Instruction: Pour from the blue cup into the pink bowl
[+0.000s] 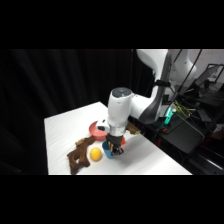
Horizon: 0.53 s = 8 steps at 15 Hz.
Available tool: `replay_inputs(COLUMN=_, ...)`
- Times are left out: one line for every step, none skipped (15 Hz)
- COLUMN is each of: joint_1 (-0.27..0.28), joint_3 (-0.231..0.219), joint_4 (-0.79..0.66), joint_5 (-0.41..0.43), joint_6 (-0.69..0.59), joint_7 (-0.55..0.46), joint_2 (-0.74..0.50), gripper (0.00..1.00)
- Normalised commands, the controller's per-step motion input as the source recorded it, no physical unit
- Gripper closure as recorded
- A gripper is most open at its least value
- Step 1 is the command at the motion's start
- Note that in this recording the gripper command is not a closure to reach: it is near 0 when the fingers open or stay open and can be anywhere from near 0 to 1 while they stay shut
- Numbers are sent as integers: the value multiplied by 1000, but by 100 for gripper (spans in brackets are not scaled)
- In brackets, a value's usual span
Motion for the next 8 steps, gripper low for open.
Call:
replay_inputs(joint_1=229, joint_3=-218, joint_4=134, joint_5=-143, joint_6=-108, joint_7=259, joint_2=22, gripper=8)
replay_inputs(joint_1=163, joint_3=-159, joint_4=93, joint_5=-103, joint_6=-184, joint_7=189, joint_2=-58, gripper=0)
replay_inputs(joint_1=117, joint_3=-126, joint_4=29, joint_5=-107, joint_6=-233, joint_7=131, joint_2=-177, gripper=0)
replay_inputs(joint_1=91, joint_3=-107, joint_4=-19, joint_5=-122, joint_6=-251, joint_7=110, joint_2=-261, gripper=0)
replay_inputs(joint_1=76, joint_3=-101, joint_4=-68, joint_5=-145, joint_6=-321, joint_7=96, joint_2=-367, gripper=0)
replay_inputs(joint_1=51, joint_3=-85, joint_4=-102, joint_5=-151, joint_6=-326, joint_7=106, joint_2=-416, gripper=0)
replay_inputs(joint_1=12, joint_3=-50, joint_4=-95, joint_5=-156, joint_6=-345, joint_7=89, joint_2=-410, gripper=0)
replay_inputs(joint_1=-28, joint_3=-4, joint_4=-73, joint_5=-152, joint_6=-349, joint_7=81, joint_2=-364, gripper=0)
